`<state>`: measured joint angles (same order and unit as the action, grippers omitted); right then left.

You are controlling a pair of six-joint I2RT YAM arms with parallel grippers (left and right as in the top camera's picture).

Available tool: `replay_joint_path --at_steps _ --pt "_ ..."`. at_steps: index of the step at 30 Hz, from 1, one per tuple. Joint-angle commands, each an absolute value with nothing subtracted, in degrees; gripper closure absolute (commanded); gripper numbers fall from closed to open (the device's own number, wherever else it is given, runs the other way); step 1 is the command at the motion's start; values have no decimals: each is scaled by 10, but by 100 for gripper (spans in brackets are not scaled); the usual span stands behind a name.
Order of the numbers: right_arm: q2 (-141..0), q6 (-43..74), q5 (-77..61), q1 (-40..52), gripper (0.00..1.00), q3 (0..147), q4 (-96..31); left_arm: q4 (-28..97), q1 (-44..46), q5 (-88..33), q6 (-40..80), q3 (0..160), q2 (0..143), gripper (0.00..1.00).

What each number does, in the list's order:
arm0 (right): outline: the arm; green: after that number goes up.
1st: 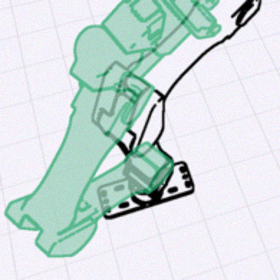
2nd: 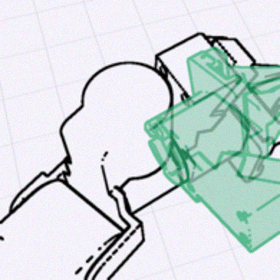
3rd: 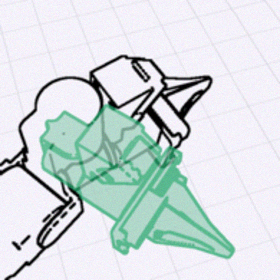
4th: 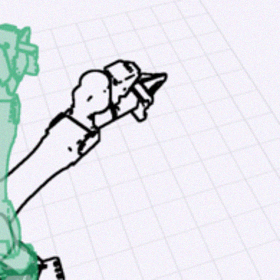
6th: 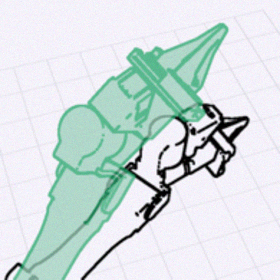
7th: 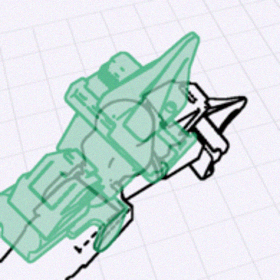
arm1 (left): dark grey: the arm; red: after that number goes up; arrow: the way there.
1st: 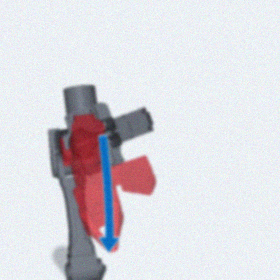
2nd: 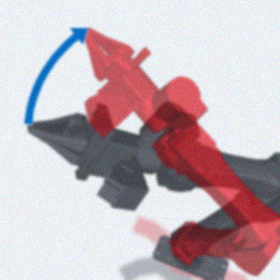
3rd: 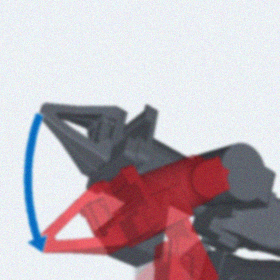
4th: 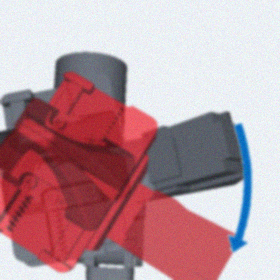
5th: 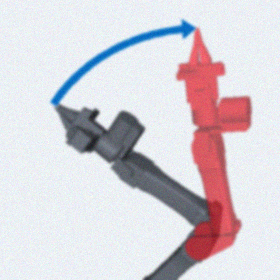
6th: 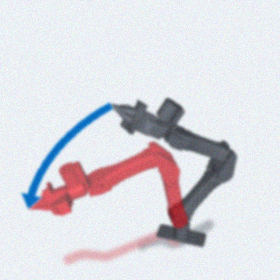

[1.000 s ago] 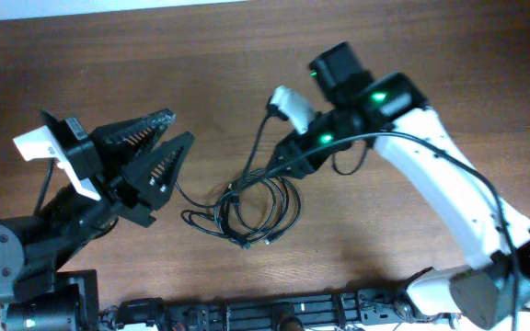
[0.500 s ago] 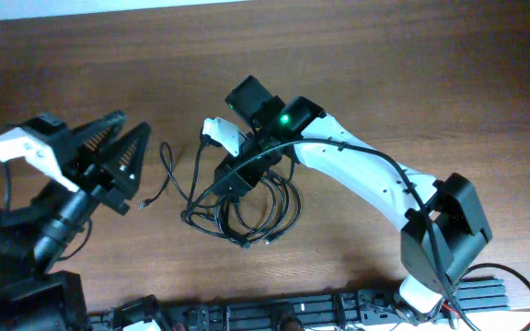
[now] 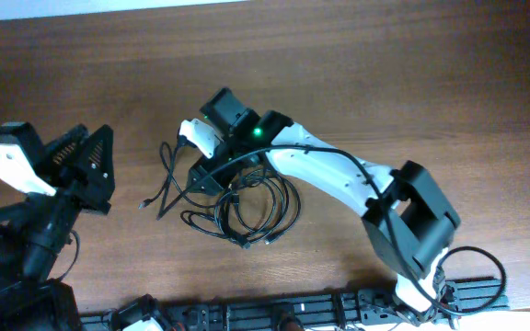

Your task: Untangle cables

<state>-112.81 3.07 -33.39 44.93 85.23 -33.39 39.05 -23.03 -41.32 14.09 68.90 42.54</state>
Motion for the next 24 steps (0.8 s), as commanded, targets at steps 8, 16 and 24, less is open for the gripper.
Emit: replay_joint_path --at_steps 8,16,24 --pt "-1184 99 -324 492 44 853 -270 417 -234 -372 136 712 424 59" --pt "-1183 115 -349 461 63 854 -276 421 -234 -373 136 712 424 57" --pt "-1184 115 -346 476 70 854 -265 421 -234 -373 136 712 424 57"
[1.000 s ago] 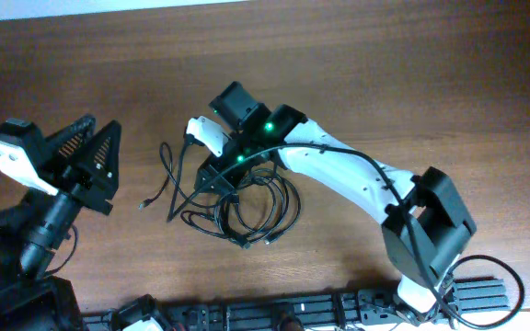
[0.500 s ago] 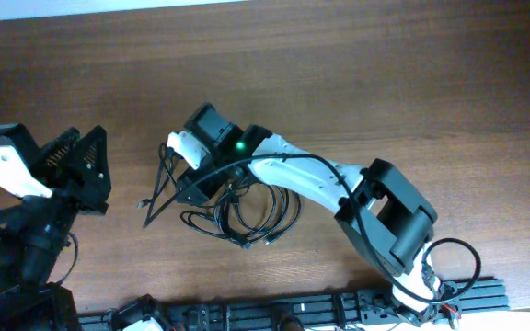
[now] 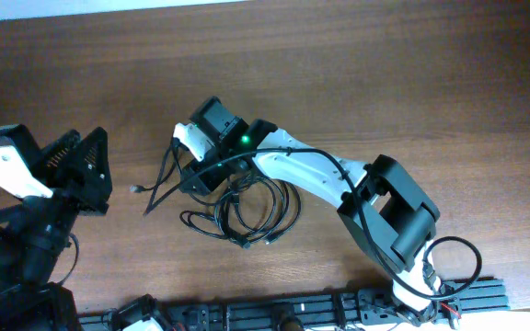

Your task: Untangle cables

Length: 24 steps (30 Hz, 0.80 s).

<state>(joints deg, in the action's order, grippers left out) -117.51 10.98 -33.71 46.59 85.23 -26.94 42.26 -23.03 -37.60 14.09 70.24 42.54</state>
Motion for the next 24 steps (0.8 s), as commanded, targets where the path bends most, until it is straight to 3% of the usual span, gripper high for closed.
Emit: replay_joint_path --at_steps 1,3,21,22,24 --pt "-1184 115 -343 478 70 854 -263 421 -234 -373 136 712 424 57" --pt "-1184 115 -332 484 61 853 -259 421 -234 -373 139 712 424 56" --pt "-1185 156 -290 492 67 853 -261 422 -234 -383 160 712 423 55" --pt "-1185 156 -291 492 69 853 -261 422 -234 -384 160 712 424 55" --pt "-1185 156 -290 495 90 853 -261 422 -234 -385 160 712 423 55"
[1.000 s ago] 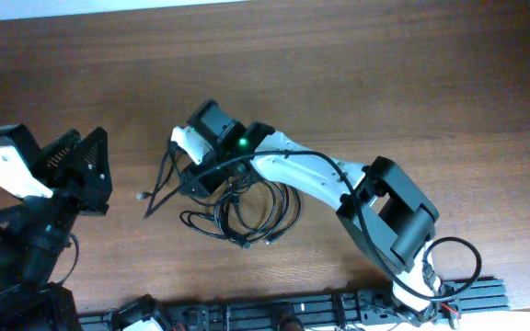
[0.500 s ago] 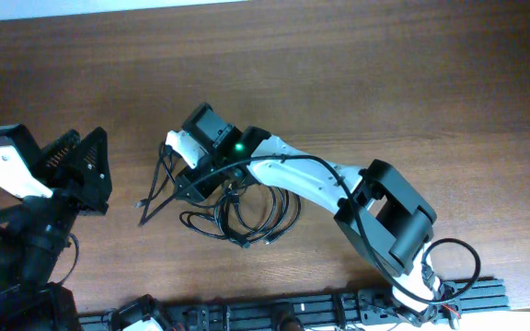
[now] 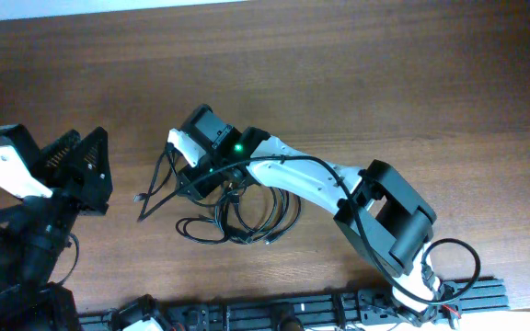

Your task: Untangle cables

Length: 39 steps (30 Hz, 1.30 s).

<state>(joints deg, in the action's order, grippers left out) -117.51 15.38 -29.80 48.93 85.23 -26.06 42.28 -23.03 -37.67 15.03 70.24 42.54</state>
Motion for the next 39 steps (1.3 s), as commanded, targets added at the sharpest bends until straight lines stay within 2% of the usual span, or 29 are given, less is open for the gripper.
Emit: replay_joint_path --at_steps 1,10,18,29,36,39 --pt "-1185 156 -290 496 96 853 -262 423 -234 -388 161 712 423 55" --pt "-1180 196 -318 467 96 884 -279 446 -234 -396 162 712 424 54" --pt "-1166 176 -340 388 96 1007 -443 484 -234 -396 162 712 424 49" --pt "-1139 85 -322 359 96 1241 -646 530 -234 -416 127 712 424 46" --pt "-1138 84 -240 359 96 1423 -738 585 -234 -442 29 712 424 44" --pt "-1138 87 -237 359 96 1484 -746 589 -234 -442 25 712 424 38"
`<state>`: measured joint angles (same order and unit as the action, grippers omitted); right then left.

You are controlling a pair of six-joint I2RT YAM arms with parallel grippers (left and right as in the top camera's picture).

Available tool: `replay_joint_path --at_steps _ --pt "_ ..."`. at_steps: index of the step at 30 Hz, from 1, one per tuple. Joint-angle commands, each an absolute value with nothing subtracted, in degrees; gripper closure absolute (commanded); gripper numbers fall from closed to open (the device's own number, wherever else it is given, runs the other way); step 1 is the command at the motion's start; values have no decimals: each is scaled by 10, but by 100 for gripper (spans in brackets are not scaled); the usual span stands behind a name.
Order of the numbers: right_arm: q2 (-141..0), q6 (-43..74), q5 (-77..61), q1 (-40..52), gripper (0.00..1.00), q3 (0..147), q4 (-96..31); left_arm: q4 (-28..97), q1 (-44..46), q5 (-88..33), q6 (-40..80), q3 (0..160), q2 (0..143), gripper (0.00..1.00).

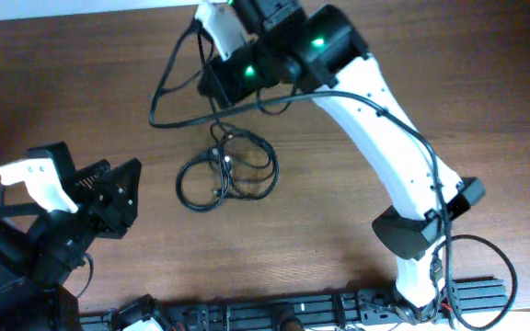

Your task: Untangle cables

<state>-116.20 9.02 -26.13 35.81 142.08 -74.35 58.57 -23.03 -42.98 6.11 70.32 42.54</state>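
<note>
A tangle of black cables (228,175) lies coiled on the wooden table (449,92) at the centre. My right gripper (215,85) is raised high over the table's back, shut on a black cable strand (159,87). That strand loops out to the left, and another strand drops down to the coils. At the front left my left gripper (127,191) stands open and empty, a short way left of the coils.
A black rail (339,308) with fittings runs along the table's front edge. The right arm's base (421,234) and its own looped lead (481,262) stand at the front right.
My right gripper was low at the left side of the tangle; now it is high and further back with a strand pulled out. The left gripper has moved right and toward the front.
My right gripper was down on the tangle's upper left. At the two later moments it stood a little further left each time, with loose strands trailing left. Now it holds a long strand high, the coils lie smaller below, and the left gripper is nearer them.
</note>
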Motion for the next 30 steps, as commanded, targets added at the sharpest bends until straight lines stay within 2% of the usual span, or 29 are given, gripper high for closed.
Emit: replay_joint_path --at_steps 1,5,10,13,16,18,25,30 --pt "-1138 99 -236 359 96 1515 -746 591 -234 -449 9 712 424 37" --pt "-1138 150 -202 359 96 1612 -746 600 -234 -517 -49 712 424 37" --pt "-1138 175 -156 359 96 1689 -746 610 -234 -519 -51 712 424 37" --pt "-1138 217 -138 359 96 1726 -742 634 -234 -556 -114 711 424 37" --pt "-1138 270 -132 359 96 1745 -733 653 -234 -645 -202 701 424 37" --pt "-1138 316 -133 359 96 1751 -733 659 -234 -687 -253 693 424 36" --pt "-1135 354 -189 359 96 1764 -731 654 -234 -762 -359 632 424 37" --pt "-1127 370 -237 360 96 1764 -714 616 -234 -839 -383 590 438 38"
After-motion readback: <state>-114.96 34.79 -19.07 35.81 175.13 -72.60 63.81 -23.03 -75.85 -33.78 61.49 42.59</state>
